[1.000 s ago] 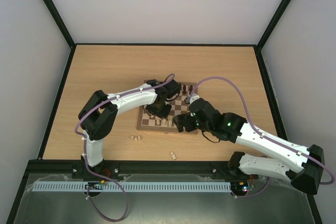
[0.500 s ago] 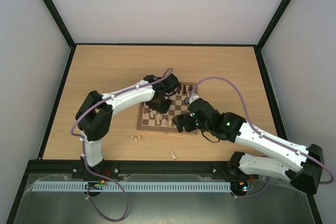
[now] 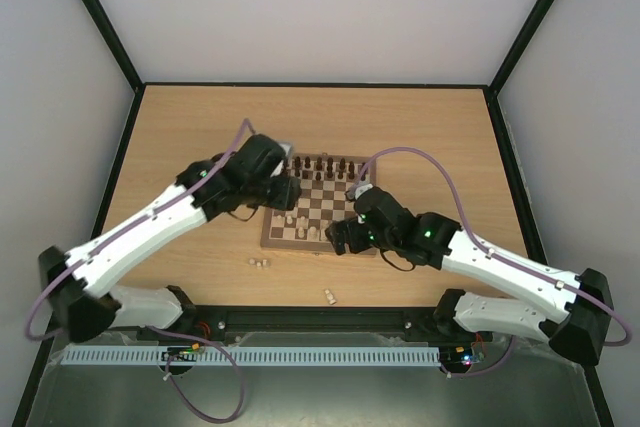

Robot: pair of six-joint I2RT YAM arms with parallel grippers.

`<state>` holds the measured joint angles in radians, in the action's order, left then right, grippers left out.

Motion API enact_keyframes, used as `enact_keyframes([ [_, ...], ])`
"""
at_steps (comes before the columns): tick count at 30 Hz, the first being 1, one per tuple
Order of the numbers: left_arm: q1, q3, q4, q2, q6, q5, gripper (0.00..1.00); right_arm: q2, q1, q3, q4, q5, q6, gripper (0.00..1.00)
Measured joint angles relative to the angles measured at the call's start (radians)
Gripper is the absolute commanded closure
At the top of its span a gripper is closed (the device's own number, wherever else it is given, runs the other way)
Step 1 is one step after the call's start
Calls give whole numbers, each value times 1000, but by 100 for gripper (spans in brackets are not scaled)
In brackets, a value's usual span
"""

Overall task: Set up the chess pieces on the board
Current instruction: Place the chess piece on the chessboard, then pick up the chess piece at the center of the board.

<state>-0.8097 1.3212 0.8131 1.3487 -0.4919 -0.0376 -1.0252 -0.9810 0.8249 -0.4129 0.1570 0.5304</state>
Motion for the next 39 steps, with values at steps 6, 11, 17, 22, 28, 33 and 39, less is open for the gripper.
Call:
enact_keyframes([
  [6, -35, -247, -87, -238, -107, 6, 1, -56, 0, 0, 2, -45, -7, 1],
  [11, -63, -431, -188, -414, -208, 0, 1, -90, 0, 0, 7, -62, -8, 1],
  [17, -65, -526, -262, -496, -269, -9, 1, -94, 0, 2, 7, -61, 16, 1],
  [22, -67, -550, -280, -588, -283, -33, 1, -65, 0, 2, 8, -47, 47, 2],
  [28, -67, -556, -299, -648, -284, -47, 1, -42, 0, 2, 21, -108, 55, 1],
  [33, -67, -595, -313, -735, -285, -47, 1, -49, 0, 12, 22, -231, 53, 1],
  [39, -67, -608, -309, -852, -291, -55, 1, -155, -15, 116, 18, -282, 76, 1],
])
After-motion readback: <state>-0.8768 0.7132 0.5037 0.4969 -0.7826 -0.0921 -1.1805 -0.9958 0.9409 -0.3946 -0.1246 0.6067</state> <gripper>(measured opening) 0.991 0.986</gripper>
